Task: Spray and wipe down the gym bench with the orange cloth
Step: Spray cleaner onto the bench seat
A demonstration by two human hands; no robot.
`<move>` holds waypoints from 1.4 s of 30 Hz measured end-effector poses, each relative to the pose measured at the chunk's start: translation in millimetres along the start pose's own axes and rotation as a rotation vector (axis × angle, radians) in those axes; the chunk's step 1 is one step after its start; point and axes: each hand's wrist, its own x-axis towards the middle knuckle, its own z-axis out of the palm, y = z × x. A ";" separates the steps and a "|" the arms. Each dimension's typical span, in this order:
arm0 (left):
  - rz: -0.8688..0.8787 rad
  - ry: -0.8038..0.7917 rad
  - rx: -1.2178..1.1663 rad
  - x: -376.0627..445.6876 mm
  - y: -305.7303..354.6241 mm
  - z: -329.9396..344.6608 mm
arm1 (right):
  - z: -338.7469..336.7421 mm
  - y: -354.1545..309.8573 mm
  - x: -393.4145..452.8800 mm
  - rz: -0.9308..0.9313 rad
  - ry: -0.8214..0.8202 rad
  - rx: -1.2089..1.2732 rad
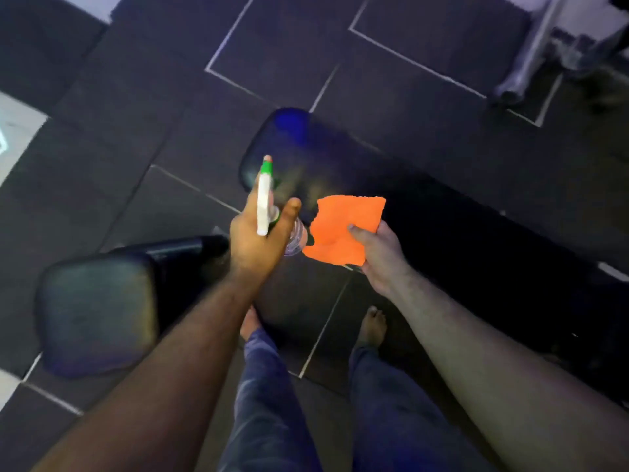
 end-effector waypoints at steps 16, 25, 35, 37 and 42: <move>0.113 -0.415 0.134 -54.4 105.6 294.7 | -307.9 11.1 21.5 0.004 0.722 -0.840; 0.107 -0.378 0.089 -51.2 111.5 311.7 | -275.2 28.7 27.0 -0.464 0.382 -1.486; 0.106 -0.201 -0.128 -25.5 82.5 202.4 | -158.6 0.7 58.5 -0.656 0.000 -1.576; 0.022 -0.112 -0.249 -11.6 65.1 168.5 | -120.0 -5.8 75.3 -0.600 -0.084 -1.609; -0.202 0.059 -0.222 35.5 2.0 100.4 | -24.1 -18.4 116.1 -0.584 -0.226 -1.665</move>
